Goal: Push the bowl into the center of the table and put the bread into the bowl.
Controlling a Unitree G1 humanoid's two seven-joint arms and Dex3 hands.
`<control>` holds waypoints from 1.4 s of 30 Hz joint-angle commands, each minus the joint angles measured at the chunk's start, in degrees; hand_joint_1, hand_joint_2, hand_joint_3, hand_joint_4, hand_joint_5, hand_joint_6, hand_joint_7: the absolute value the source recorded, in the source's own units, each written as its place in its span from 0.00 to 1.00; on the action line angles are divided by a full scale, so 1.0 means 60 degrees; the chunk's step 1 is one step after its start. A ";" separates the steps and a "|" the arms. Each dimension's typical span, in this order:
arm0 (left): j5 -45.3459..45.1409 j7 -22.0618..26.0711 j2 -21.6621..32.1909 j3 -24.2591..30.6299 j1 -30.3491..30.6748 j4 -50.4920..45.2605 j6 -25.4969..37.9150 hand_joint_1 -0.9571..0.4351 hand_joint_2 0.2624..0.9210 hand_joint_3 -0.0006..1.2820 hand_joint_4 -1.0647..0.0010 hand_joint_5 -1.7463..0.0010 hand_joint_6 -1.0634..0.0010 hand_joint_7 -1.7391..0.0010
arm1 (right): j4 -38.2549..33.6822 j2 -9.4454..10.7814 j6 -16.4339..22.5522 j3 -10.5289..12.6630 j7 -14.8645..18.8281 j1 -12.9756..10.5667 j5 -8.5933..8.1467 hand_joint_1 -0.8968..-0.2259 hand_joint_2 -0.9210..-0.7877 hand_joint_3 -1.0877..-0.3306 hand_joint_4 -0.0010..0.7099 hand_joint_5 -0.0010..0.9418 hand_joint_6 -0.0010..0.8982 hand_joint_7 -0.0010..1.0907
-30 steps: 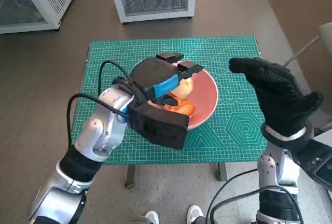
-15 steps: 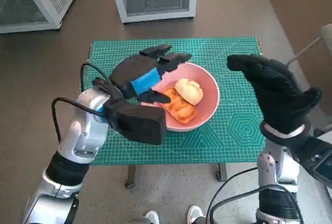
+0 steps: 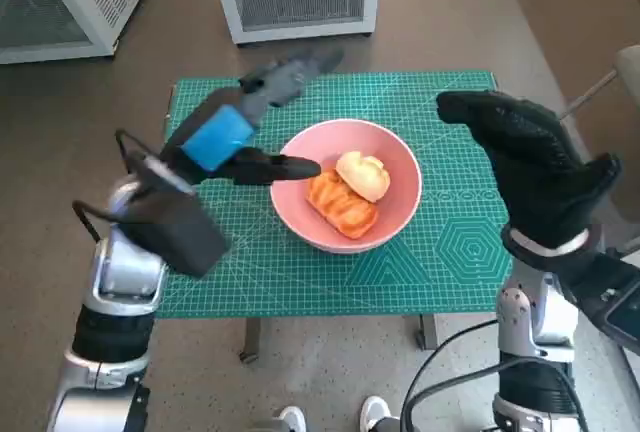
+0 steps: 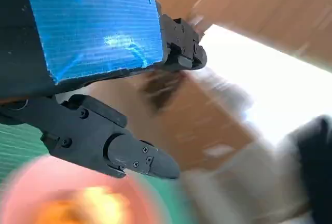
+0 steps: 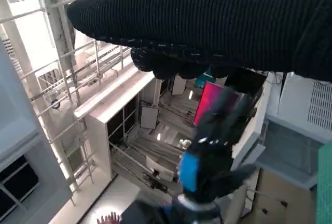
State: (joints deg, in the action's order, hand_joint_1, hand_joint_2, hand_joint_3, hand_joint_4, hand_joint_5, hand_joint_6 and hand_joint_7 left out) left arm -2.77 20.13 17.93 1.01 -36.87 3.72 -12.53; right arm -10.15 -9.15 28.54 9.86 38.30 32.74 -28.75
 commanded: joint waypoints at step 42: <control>0.2220 -0.0706 -0.1529 0.1211 0.0332 0.1837 -0.4029 0.18 1.00 0.39 0.75 1.00 0.87 0.77 | -0.1772 -0.0171 0.0920 -0.0217 -0.1079 0.1610 0.1658 0.52 0.00 0.72 0.52 0.00 0.07 0.56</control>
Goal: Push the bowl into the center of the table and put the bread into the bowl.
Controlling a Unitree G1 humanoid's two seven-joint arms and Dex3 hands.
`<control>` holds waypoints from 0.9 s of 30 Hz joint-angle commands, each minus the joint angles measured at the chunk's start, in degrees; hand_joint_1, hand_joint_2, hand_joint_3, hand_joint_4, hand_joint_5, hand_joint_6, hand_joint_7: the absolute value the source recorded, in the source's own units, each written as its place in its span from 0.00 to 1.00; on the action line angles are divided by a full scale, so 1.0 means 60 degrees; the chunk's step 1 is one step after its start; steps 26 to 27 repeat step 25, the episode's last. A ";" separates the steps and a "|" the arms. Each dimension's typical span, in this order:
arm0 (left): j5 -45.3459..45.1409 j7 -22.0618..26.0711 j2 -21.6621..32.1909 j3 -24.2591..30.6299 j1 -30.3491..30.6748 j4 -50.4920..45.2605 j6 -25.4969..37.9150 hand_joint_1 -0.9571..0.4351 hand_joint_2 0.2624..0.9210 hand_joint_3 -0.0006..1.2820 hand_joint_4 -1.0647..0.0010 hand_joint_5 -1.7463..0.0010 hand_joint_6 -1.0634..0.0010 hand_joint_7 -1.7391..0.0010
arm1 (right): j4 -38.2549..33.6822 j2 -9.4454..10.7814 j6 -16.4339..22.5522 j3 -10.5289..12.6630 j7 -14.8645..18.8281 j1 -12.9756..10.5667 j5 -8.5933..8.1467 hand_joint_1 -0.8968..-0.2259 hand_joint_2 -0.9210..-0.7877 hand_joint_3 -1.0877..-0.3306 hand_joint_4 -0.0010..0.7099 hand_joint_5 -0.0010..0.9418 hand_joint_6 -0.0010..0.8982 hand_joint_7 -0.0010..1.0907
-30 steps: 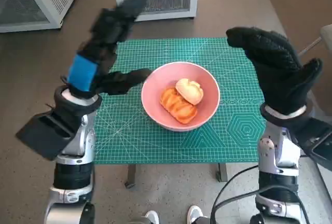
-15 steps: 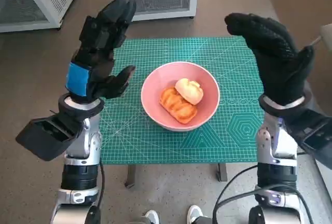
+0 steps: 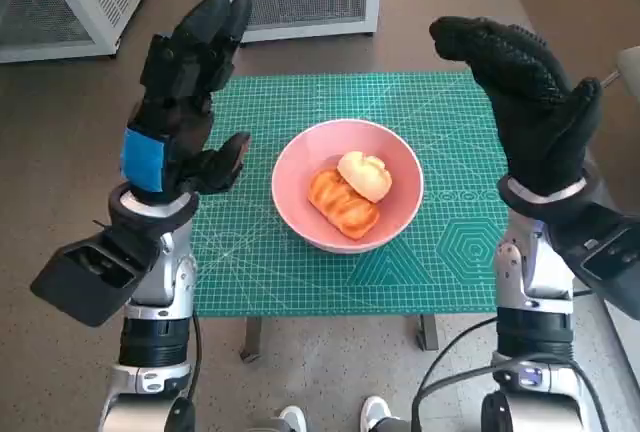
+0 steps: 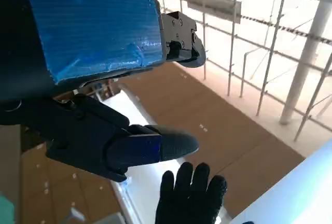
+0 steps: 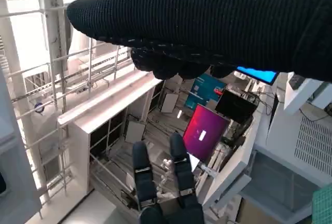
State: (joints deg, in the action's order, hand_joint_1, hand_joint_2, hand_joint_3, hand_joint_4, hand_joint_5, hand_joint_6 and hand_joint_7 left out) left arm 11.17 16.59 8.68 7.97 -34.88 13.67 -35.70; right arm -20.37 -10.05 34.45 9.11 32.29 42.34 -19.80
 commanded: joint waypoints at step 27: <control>0.0160 0.0224 0.0311 -0.0089 0.0127 -0.0146 0.0209 0.18 1.00 0.38 0.74 1.00 0.82 0.82 | 0.0301 -0.0007 -0.0213 -0.0354 -0.0280 -0.0276 0.0143 0.52 0.00 0.71 0.52 0.00 0.05 0.57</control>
